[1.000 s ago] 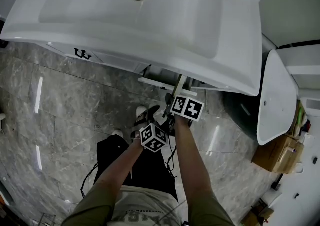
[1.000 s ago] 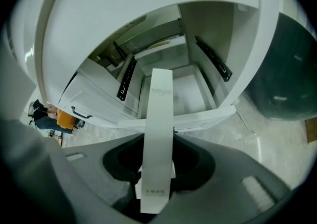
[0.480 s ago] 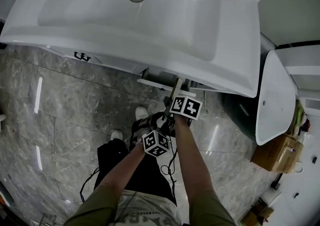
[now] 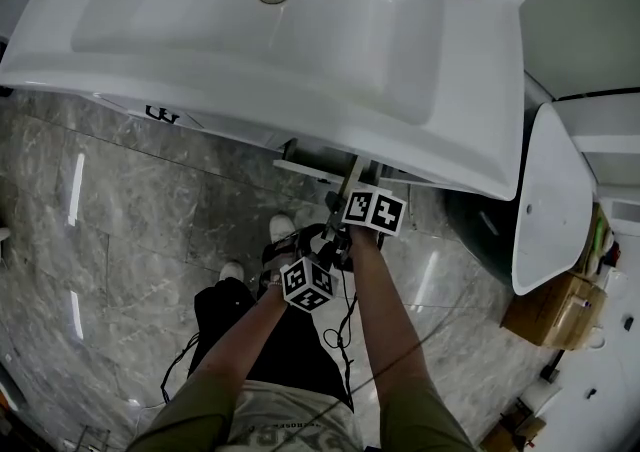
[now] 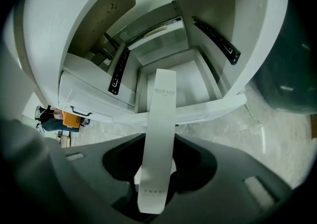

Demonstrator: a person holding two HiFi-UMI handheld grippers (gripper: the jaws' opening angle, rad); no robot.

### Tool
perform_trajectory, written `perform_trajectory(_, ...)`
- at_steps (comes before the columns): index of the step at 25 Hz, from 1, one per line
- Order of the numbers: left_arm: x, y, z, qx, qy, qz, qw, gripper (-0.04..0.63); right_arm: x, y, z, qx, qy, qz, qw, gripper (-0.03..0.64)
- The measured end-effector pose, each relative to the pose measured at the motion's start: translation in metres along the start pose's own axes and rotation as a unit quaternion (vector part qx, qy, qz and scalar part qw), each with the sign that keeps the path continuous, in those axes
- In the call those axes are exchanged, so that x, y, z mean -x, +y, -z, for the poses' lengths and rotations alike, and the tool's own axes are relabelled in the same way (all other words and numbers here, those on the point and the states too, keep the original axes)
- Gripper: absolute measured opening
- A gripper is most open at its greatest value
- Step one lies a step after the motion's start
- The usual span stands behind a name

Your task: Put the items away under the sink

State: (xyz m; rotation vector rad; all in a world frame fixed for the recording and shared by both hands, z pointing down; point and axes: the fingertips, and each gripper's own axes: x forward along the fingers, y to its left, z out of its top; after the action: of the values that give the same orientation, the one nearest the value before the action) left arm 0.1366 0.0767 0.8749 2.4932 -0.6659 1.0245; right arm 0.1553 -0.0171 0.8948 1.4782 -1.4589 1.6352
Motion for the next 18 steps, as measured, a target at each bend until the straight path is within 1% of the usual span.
perform_trajectory(4, -0.010, 0.005, 0.000, 0.006, -0.001, 0.002, 1.0000, 0.155, -0.007, -0.004, -0.008, -0.002, -0.005, 0.000, 1.000, 0.147)
perform_trajectory(8, -0.016, 0.011, 0.000, 0.017, -0.007, 0.002, 0.9998, 0.155, -0.016, -0.005, -0.012, 0.005, 0.003, 0.007, 1.000, 0.147)
perform_trajectory(10, -0.019, 0.012, 0.001, 0.019, -0.005, 0.003, 0.9998, 0.153, -0.019, -0.005, -0.013, 0.014, 0.006, 0.008, 1.000, 0.149)
perform_trajectory(14, -0.025, 0.015, 0.001, 0.018, 0.001, 0.007, 0.9998, 0.153, -0.024, -0.007, -0.017, 0.014, 0.007, 0.001, 1.000, 0.149)
perform_trajectory(18, -0.028, 0.016, 0.001, 0.022, 0.002, 0.013, 0.9997, 0.146, -0.024, -0.004, -0.018, 0.037, 0.014, -0.007, 0.999, 0.156)
